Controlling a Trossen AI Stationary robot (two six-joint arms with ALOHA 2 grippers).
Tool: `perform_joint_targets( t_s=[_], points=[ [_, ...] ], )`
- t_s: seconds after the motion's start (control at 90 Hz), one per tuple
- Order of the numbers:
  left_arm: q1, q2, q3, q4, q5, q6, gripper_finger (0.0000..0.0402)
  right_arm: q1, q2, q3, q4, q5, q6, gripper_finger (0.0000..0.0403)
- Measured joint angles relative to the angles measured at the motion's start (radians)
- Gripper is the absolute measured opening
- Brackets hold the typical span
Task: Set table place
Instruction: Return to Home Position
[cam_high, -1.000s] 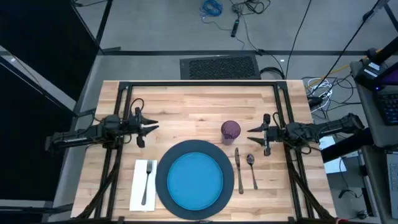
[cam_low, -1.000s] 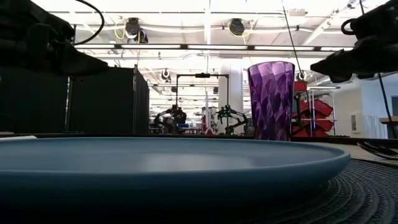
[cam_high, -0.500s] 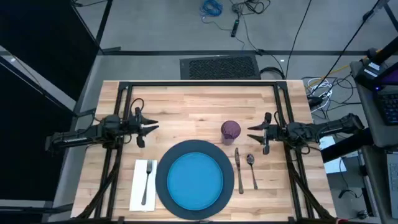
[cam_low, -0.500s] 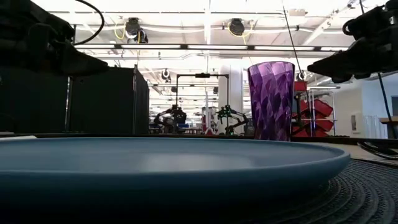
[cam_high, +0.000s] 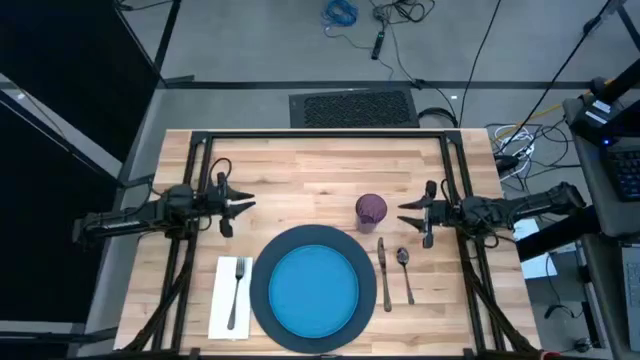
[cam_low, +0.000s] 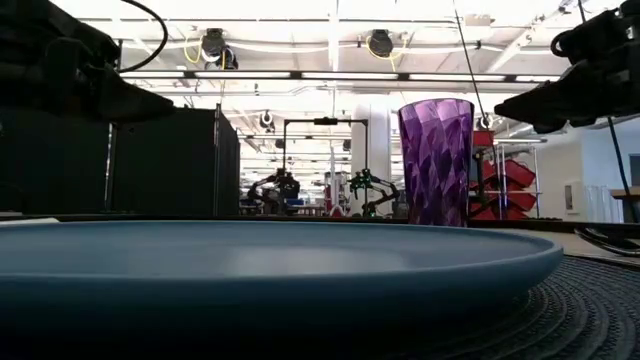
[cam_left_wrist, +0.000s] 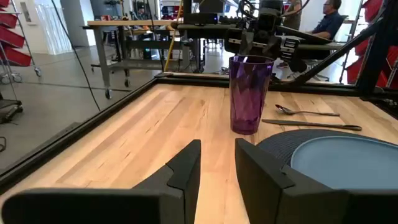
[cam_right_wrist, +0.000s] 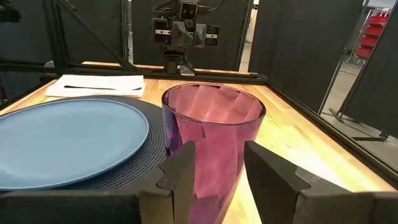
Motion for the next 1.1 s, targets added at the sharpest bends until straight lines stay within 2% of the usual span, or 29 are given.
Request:
perform_joint_targets(
  t_s=[0.322,1.1],
  points=[
    [0.000,0.000,0.000,0.000,0.000,0.000,0.0083,-0.047,-0.038,0.000,0.000,0.000,0.000,0.0123],
    [0.000,0.000,0.000,0.000,0.000,0.000,0.0083,-0.047,-0.035,0.000,0.000,0.000,0.000,0.0123]
  ],
)
